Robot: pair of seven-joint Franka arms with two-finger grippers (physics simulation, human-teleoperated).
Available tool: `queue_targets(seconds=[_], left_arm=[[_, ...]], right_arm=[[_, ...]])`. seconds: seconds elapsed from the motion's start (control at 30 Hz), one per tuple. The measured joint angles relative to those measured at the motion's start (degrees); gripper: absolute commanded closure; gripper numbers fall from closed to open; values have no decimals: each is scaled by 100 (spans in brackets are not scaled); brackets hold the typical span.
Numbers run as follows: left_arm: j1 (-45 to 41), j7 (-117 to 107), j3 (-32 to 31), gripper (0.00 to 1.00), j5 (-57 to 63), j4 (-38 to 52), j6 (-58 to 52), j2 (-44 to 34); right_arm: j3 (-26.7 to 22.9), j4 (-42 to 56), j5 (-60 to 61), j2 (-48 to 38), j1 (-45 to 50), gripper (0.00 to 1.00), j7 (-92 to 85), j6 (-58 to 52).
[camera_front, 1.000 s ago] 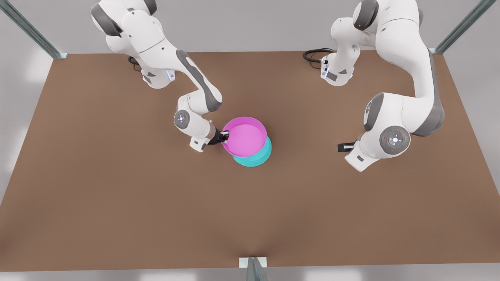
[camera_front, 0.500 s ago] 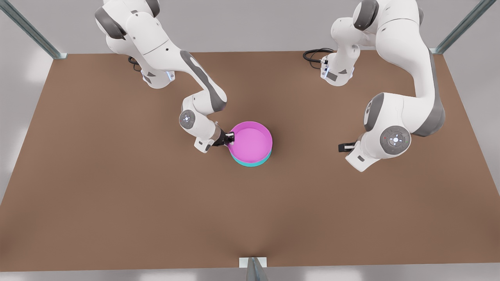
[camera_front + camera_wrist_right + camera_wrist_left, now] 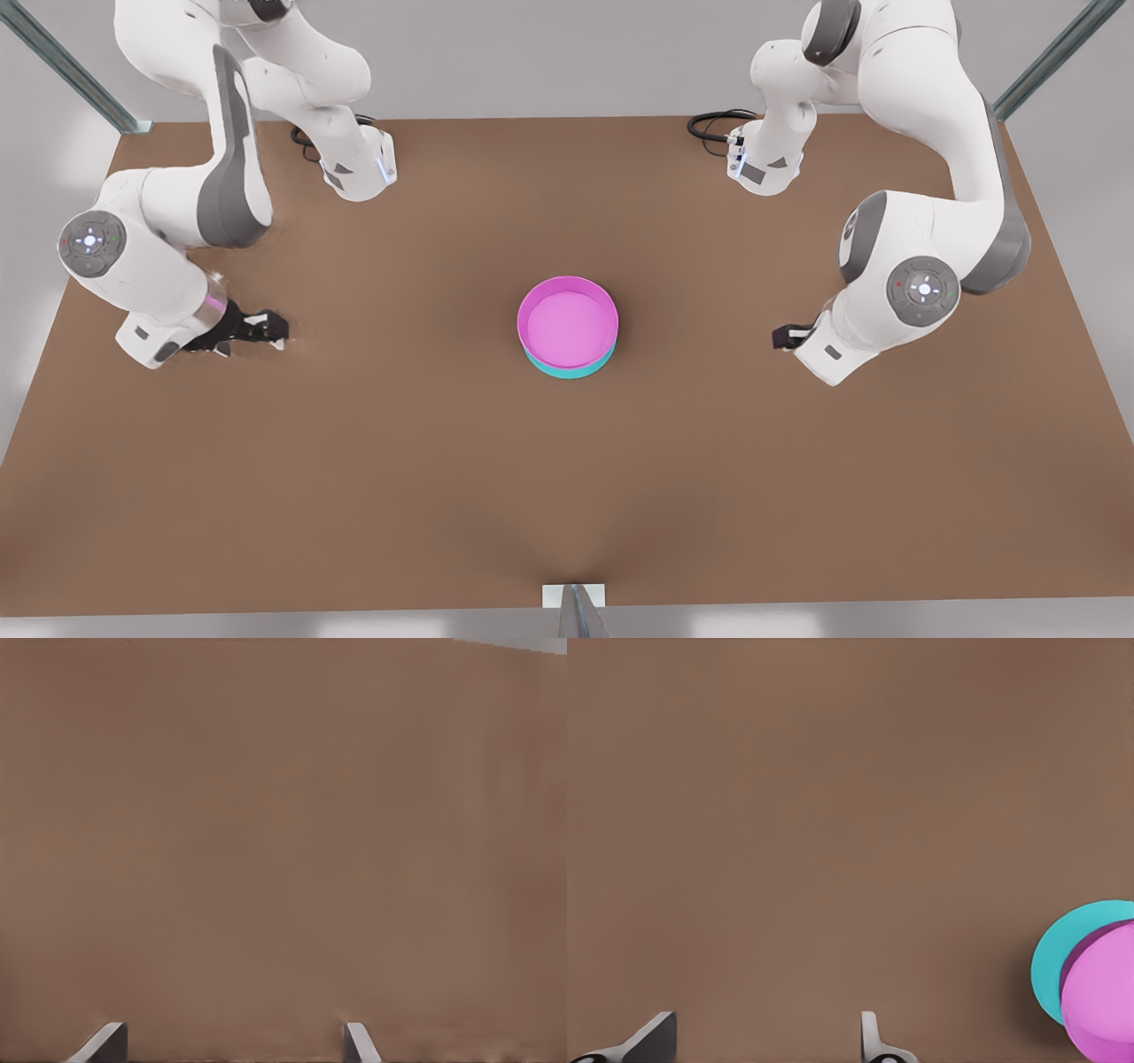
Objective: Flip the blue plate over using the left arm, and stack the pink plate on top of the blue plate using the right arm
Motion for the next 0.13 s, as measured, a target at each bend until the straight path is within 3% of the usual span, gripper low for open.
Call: queue_targets(seconds=[0.07,0.13], left_arm=[[0,-8,0,0,-7,0,0,0],[0,-9,0,0,-5,52,0,0]], right_arm=[[-62,266,-14,-116,-402,0,9,-363],[-62,620,-14,-19,-142,0,47,-796]])
